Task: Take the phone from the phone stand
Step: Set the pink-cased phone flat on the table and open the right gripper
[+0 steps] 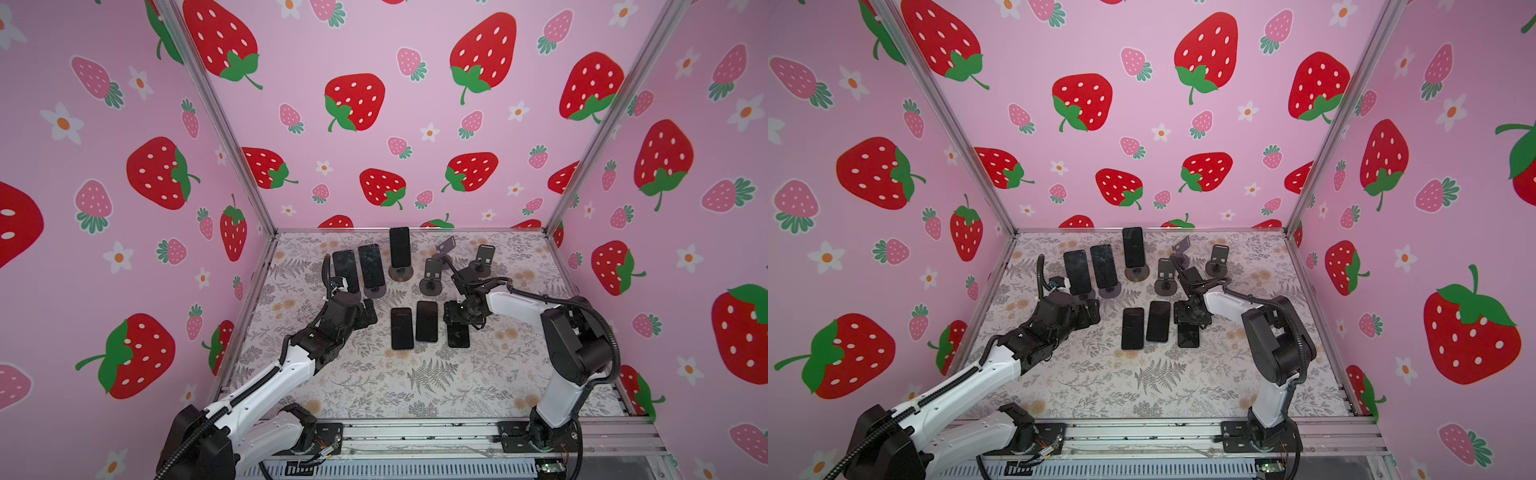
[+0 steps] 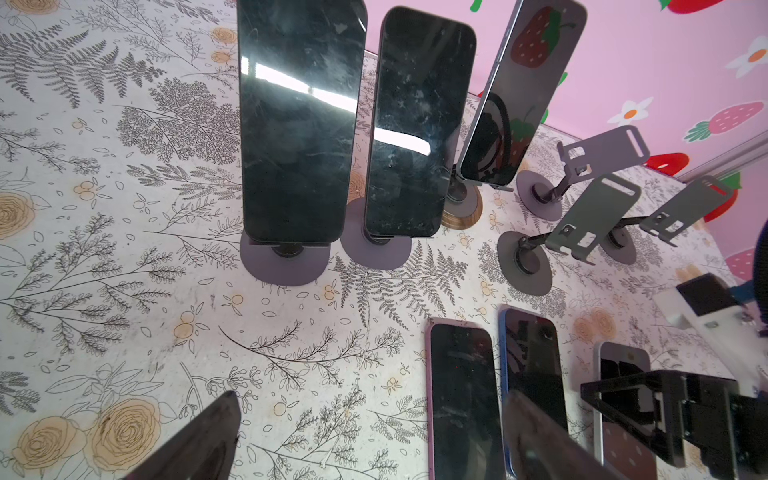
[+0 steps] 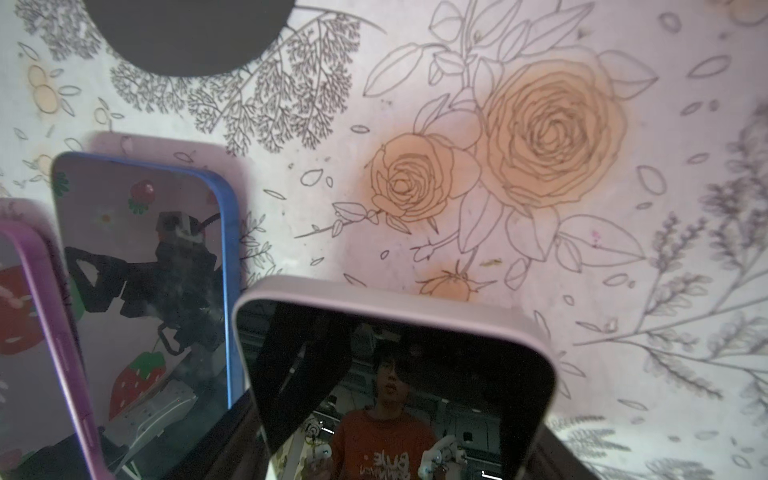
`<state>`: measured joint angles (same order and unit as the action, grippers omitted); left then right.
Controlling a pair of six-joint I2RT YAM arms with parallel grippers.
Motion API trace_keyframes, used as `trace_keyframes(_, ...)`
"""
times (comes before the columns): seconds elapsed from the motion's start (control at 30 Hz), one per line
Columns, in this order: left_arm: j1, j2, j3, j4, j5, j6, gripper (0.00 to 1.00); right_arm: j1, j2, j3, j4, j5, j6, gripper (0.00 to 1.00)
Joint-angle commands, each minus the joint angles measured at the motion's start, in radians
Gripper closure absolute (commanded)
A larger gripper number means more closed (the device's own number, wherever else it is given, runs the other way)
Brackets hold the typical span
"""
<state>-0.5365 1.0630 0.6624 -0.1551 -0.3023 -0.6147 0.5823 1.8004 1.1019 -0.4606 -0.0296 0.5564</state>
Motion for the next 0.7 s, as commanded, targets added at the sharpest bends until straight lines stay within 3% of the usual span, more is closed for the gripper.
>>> trace_keyframes(0.0, 0.004, -0.001, 0.047, -0.014, -0.010, -0.023, 0.01, 0.004, 0.051, 0.010, -0.038, 0.015, 0.005, 0.31)
trace_keyframes(0.67, 0.004, -0.028, 0.047, -0.022, -0.001, -0.026, 0.01, 0.004, 0.064, -0.023, -0.031, 0.060, 0.003, 0.24)
